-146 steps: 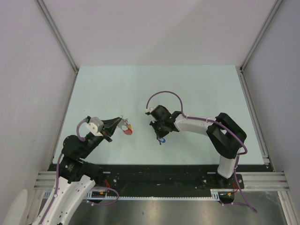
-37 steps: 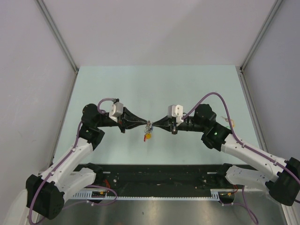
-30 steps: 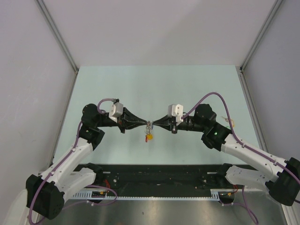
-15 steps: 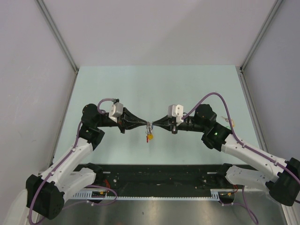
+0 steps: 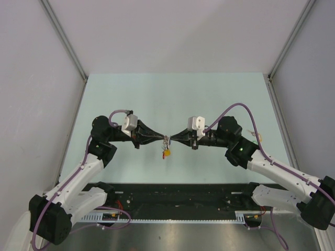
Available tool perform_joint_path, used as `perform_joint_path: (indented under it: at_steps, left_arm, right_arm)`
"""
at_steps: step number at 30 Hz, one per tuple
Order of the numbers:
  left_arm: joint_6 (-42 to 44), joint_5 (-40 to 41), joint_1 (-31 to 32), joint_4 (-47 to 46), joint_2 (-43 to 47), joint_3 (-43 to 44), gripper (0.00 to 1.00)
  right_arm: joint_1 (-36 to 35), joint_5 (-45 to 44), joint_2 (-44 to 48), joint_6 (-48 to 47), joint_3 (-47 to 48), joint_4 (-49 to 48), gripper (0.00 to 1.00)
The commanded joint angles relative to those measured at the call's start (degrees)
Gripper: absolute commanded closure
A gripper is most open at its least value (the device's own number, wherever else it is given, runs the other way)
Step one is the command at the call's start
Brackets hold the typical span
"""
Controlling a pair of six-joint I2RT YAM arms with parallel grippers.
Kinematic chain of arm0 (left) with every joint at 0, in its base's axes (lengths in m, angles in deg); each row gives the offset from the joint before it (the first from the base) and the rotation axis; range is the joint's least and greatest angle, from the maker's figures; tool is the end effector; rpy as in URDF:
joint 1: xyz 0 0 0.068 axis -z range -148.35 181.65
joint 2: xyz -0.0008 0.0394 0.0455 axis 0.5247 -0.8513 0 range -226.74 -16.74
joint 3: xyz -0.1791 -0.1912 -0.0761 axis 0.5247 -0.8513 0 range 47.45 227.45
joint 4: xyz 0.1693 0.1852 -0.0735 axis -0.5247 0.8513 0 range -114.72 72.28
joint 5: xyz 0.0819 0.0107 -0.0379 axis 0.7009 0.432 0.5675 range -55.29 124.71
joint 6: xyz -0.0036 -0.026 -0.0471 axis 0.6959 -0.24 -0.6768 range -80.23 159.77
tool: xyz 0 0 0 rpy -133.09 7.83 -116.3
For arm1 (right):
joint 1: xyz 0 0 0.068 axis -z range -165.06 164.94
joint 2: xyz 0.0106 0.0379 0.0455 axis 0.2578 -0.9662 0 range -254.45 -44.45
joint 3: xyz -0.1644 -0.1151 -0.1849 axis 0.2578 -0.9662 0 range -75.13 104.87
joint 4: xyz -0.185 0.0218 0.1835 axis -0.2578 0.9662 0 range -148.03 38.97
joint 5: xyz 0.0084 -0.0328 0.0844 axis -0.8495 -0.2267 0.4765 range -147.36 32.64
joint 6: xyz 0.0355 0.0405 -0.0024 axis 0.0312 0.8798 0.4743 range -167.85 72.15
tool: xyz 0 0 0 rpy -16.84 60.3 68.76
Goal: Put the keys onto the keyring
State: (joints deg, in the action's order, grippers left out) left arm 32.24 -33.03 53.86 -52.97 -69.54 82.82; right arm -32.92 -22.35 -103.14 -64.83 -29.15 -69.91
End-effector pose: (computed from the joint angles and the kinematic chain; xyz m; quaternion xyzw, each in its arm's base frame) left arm 0.1709 -0.1052 0.3241 0.4937 0.4699 -0.5075 0.5273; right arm 0.1447 0.1903 0.3422 -0.5424 0.4602 0.3847 0.5882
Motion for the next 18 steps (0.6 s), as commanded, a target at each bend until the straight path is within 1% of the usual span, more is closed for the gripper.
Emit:
perform_joint_path:
  at_steps: [1, 18]
  left_arm:
    - [0.67, -1.51, -0.42, -2.16, 1.20, 0.66, 1.00]
    - [0.59, -1.69, -0.42, -2.07, 1.29, 0.57, 1.00]
  right_arm:
    - [-0.40, 0.94, 1.39, 0.80, 1.66, -2.53, 1.00]
    - [-0.48, 0.33, 0.95, 1.77, 1.66, -3.41, 1.00]
